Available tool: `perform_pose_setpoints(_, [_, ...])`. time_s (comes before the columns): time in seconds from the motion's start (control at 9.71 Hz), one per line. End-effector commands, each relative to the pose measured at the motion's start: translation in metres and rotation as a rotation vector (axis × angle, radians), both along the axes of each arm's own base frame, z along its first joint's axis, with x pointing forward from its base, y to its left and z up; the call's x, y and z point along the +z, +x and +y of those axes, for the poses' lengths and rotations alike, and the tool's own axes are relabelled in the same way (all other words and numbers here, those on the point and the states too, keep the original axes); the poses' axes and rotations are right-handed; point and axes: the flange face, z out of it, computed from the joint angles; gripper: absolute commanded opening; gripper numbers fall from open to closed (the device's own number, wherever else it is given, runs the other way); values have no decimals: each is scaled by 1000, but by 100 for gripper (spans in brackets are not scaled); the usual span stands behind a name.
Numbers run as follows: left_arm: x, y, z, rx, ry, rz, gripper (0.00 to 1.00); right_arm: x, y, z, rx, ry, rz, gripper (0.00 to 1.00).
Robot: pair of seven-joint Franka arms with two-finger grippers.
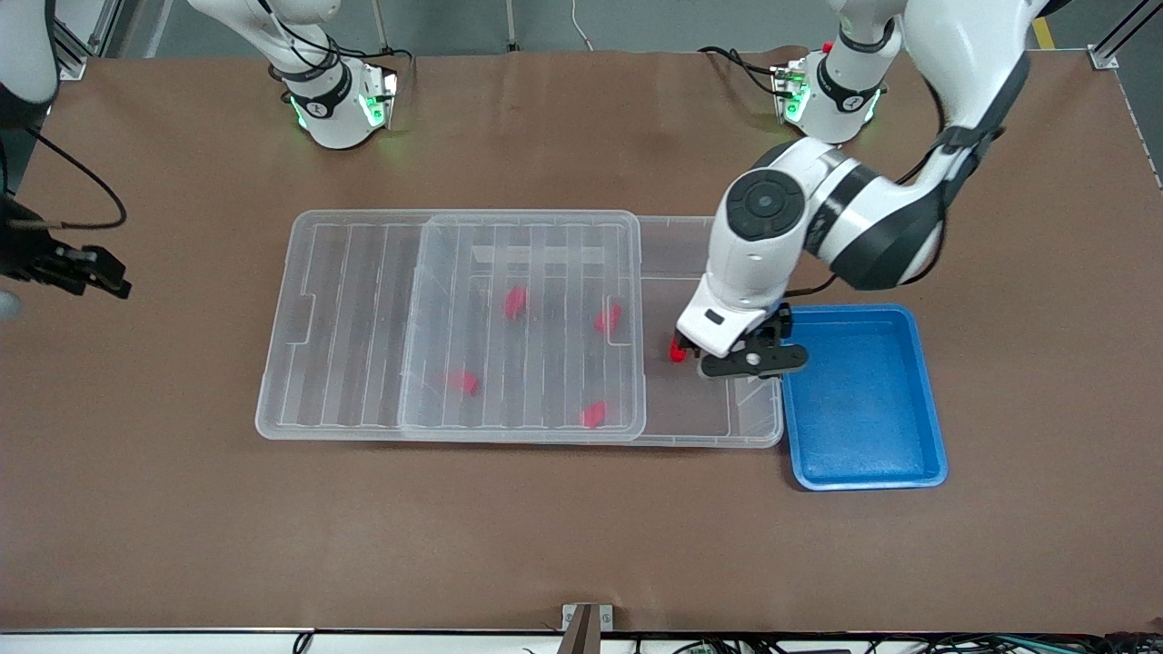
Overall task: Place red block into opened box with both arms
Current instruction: 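Lower the red block into the box while the right gripper releases the lid, then open the left gripper and lift it away from the box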
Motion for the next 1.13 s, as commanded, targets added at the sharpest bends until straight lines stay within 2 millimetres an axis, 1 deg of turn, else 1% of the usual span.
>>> perform_pose_setpoints(0.0, [44,26,53,5,26,1,100,-51,18,-4,19,5,54,7])
perform_pose_setpoints(0.1, [75,30,81,3,35,-42,100,-79,20,-2,41,9,91,0])
perform_pose_setpoints(0.21, [100,27,97,29,10,-61,100,-115,18,-1,62,13,103,0])
perform_pose_setpoints(0.31, [121,24,117,80,-48,-57,100,-143,11,3,112,15,108,0])
perform_pose_setpoints(0.41, [133,23,132,119,-93,-49,100,-170,4,5,139,18,105,0])
perform_pose_setpoints(0.51, [142,16,137,133,-95,-36,100,-180,0,8,160,24,113,0])
perform_pose_setpoints(0.62, [151,11,138,127,-87,-38,100,-184,-3,16,167,36,123,0])
perform_pose_setpoints(0.72, [166,1,141,82,-72,-53,100,-187,-4,29,173,59,131,0])
perform_pose_setpoints(0.82, [163,-1,158,64,-57,6,100,-188,-7,41,165,109,152,0])
perform_pose_setpoints(1.03, [176,-16,197,-20,-54,50,100,-190,-9,57,170,145,165,0])
